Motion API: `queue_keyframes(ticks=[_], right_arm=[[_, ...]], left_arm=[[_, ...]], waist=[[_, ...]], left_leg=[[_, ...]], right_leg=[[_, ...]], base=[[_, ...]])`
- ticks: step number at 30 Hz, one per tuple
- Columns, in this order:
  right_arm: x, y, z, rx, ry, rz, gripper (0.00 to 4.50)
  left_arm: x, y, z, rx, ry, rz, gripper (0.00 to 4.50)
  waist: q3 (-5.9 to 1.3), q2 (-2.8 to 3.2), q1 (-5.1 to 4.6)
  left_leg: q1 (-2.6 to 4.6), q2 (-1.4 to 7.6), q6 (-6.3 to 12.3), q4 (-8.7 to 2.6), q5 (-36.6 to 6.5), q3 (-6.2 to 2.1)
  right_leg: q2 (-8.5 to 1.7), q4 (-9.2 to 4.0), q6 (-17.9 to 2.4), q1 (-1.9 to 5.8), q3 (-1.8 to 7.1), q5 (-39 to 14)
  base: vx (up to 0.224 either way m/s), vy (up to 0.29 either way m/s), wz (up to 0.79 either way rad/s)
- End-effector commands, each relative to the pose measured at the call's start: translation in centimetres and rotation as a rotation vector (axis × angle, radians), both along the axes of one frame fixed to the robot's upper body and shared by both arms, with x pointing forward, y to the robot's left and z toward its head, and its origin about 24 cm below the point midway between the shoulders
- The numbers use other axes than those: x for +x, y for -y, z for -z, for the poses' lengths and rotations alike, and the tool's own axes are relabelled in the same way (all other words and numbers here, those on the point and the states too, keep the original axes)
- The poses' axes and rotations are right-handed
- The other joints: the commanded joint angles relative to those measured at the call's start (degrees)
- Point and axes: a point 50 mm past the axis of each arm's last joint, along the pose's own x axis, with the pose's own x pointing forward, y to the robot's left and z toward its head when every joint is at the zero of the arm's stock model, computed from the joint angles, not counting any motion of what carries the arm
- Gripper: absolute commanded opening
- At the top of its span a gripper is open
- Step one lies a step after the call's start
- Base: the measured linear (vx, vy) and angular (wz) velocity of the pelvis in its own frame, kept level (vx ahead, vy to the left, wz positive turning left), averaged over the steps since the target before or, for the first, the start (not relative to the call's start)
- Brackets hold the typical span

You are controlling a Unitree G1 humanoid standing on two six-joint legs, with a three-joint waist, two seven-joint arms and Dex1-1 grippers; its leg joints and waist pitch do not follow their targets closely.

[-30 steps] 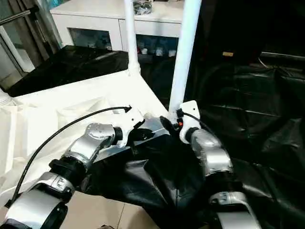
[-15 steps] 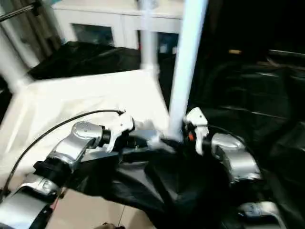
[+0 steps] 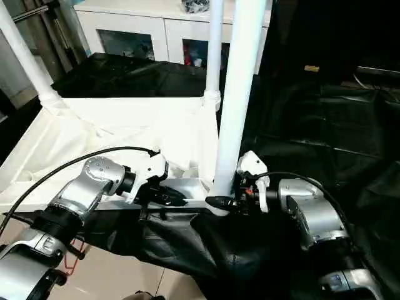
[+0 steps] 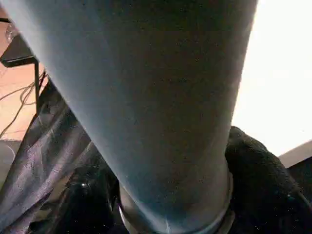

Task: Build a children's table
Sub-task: Rotate leg to tighten

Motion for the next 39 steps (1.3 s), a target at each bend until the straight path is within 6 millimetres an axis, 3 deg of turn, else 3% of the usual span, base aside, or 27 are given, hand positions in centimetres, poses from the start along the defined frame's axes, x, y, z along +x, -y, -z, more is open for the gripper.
queue_keyframes(ticks=[1, 5, 7, 8, 10, 12, 13, 16, 18, 19, 21, 28, 33, 37, 39], right_arm=[[-1.2, -2.7, 1.4, 0.036, -0.069, -0.086, 2.69], [-0.1, -3.1, 2.2, 0.026, -0.026, 0.079, 2.66], [0.9, -3.2, 2.7, -0.002, 0.0, 0.22, 2.66], [1.9, -3.1, 3.3, -0.021, 0.008, 0.388, 2.65], [2.2, -3.2, 3.4, -0.011, -0.001, 0.445, 2.65], [2.8, -3.5, 3.4, 0.021, -0.021, 0.537, 2.65], [3.0, -3.8, 3.4, 0.033, -0.029, 0.582, 2.65], [3.4, -4.9, 3.4, 0.03, -0.005, 0.655, 2.65], [3.5, -5.2, 3.3, 0.051, -0.001, 0.657, 2.65], [3.5, -5.4, 3.3, 0.064, -0.004, 0.659, 3.21], [3.5, -5.7, 3.2, 0.096, -0.019, 0.648, 3.35], [3.2, -5.5, 2.5, 0.105, 0.005, 0.557, 3.97], [2.6, -3.8, 1.8, 0.076, 0.044, 0.503, 4.44], [1.1, -2.1, 0.7, 0.077, 0.079, 0.428, 4.44], [0.2, -1.2, 0.1, 0.077, 0.107, 0.396, 4.44]], left_arm=[[-0.2, 1.4, 0.0, -0.026, 0.01, -0.006, 0.0], [0.4, 2.1, 0.0, -0.046, 0.037, -0.083, 0.0], [1.0, 2.4, -0.1, -0.053, 0.067, -0.151, 0.0], [1.7, 2.8, -0.1, -0.055, 0.095, -0.241, 0.0], [2.1, 2.9, -0.1, -0.055, 0.108, -0.293, 0.0], [2.7, 3.3, -0.2, -0.059, 0.125, -0.374, 0.0], [3.0, 3.6, -0.3, -0.065, 0.134, -0.421, 0.0], [3.2, 4.6, -0.4, -0.092, 0.158, -0.496, 0.0], [3.0, 5.0, -0.4, -0.103, 0.155, -0.476, 0.0], [2.8, 5.3, -0.3, -0.108, 0.15, -0.457, 0.0], [2.3, 5.8, 0.0, -0.117, 0.14, -0.406, 0.0], [1.9, 5.3, 0.2, -0.103, 0.133, -0.353, 0.0], [1.8, 4.5, 0.3, -0.092, 0.129, -0.328, 0.0], [1.7, 4.1, 0.3, -0.101, 0.125, -0.329, 0.0], [1.5, 4.0, 0.4, -0.11, 0.123, -0.321, 0.0]], waist=[[-3.61, -0.97, -0.01], [-3.39, -0.84, -0.34], [-3.1, -0.97, -1.15], [-2.91, -0.95, -1.81], [-2.68, -0.97, -2.47], [-2.64, -0.86, -2.76], [-2.62, -0.81, -2.92], [-2.81, -0.91, -3.14], [-2.91, -0.98, -2.87], [-2.94, -1.01, -2.8], [-2.99, -0.99, -2.72], [-2.97, -0.84, -2.72], [-3.1, -1.19, -2.44], [-3.26, -1.19, -1.25], [-3.27, -1.13, -1.22]], left_leg=[[1.27, 5.94, 5.29, -3.43, -7.2, -2.86], [1.4, 5.95, 3.58, -3.69, -9.2, -2.96], [1.55, 5.76, 1.1, -4.09, -12.8, -3.33], [1.68, 5.65, 0.08, -4.21, -14.9, -3.4], [1.98, 5.58, -1.27, -4.43, -18.4, -3.72], [2.15, 5.63, -1.84, -4.57, -19.6, -3.78], [2.71, 5.71, -2.51, -4.61, -21.6, -3.8], [2.58, 5.66, -2.67, -4.74, -20.6, -3.7], [2.32, 5.56, -1.46, -4.57, -18.4, -3.49], [2.02, 5.48, -0.48, -4.46, -16.7, -3.38], [1.88, 5.5, 0.64, -4.39, -14.9, -3.31], [1.88, 5.7, 1.09, -4.59, -14.9, -3.39], [1.68, 5.61, 2.49, -4.37, -12.1, -3.16], [1.73, 5.91, 3.89, -4.17, -9.8, -3.03], [1.47, 5.9, 4.51, -4.18, -8.9, -3.1]], right_leg=[[-6.66, -3.83, -13.8, 2.24, 3.4, -5.8], [-6.67, -4.24, -13.2, 1.9, 3.5, -9.4], [-6.84, -4.88, -12.4, 1.96, 3.4, -15.3], [-6.8, -5.19, -12.0, 1.8, 3.47, -18.1], [-6.75, -5.64, -10.9, 1.68, 3.39, -22.5], [-6.78, -5.74, -10.6, 1.61, 3.48, -22.9], [-6.77, -6.02, -10.6, 1.26, 3.65, -23.2], [-6.81, -5.77, -11.2, 1.45, 3.9, -19.8], [-7.08, -5.7, -11.6, 1.69, 4.11, -17.3], [-7.1, -5.61, -11.7, 1.94, 4.13, -15.9], [-7.01, -5.52, -11.9, 2.07, 4.07, -14.4], [-6.9, -5.41, -12.0, 2.18, 3.97, -14.9], [-6.81, -5.14, -12.6, 2.46, 3.93, -11.5], [-6.82, -4.9, -12.2, 2.58, 3.99, -8.8], [-6.76, -4.54, -12.5, 2.61, 3.88, -7.0]], base=[[0.0, 0.0, 0.0], [0.0, 0.0, 0.0], [0.0, 0.0, 0.0], [0.0, 0.0, 0.0], [0.0, 0.0, 0.0], [0.0, 0.0, 0.0], [0.0, 0.0, 0.0], [0.0, 0.0, 0.0], [0.0, 0.0, 0.0], [0.0, 0.0, 0.0], [0.0, 0.0, 0.0], [0.0, 0.0, 0.0], [0.0, 0.0, 0.0], [0.0, 0.0, 0.0], [0.0, 0.0, 0.0]])
